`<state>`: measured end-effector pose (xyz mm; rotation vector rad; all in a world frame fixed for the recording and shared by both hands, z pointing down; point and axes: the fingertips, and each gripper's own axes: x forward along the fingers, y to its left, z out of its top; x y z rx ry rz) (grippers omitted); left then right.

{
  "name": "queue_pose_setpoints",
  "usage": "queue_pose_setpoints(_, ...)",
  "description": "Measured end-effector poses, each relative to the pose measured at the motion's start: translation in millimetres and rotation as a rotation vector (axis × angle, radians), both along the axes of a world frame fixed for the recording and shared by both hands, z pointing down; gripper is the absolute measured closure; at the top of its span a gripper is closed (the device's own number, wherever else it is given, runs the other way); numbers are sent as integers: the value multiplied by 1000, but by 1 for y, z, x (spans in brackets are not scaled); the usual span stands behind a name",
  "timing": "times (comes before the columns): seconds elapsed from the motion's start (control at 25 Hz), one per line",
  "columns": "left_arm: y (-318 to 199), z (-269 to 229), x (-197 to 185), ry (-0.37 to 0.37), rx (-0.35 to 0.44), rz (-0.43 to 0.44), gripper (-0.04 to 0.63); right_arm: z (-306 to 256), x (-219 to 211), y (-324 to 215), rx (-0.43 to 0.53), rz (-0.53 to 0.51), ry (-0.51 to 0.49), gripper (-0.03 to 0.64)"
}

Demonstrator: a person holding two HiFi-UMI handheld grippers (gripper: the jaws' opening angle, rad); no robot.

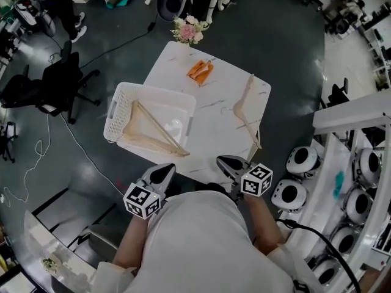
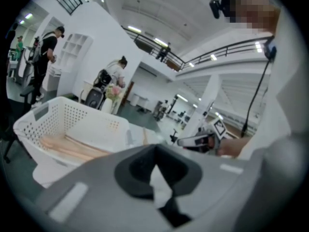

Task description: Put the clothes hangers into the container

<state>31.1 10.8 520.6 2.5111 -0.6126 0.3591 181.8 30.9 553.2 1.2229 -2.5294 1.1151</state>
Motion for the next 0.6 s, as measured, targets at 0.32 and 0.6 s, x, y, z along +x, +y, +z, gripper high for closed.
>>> queue_pose_setpoints(0.32, 20, 4, 39, -10, -8, 74, 592, 48, 99, 12, -59, 143, 187, 614)
queue_pose_setpoints(0.6, 38, 14, 77, -7, -45, 75, 592, 97, 181, -4, -100, 178, 346, 615)
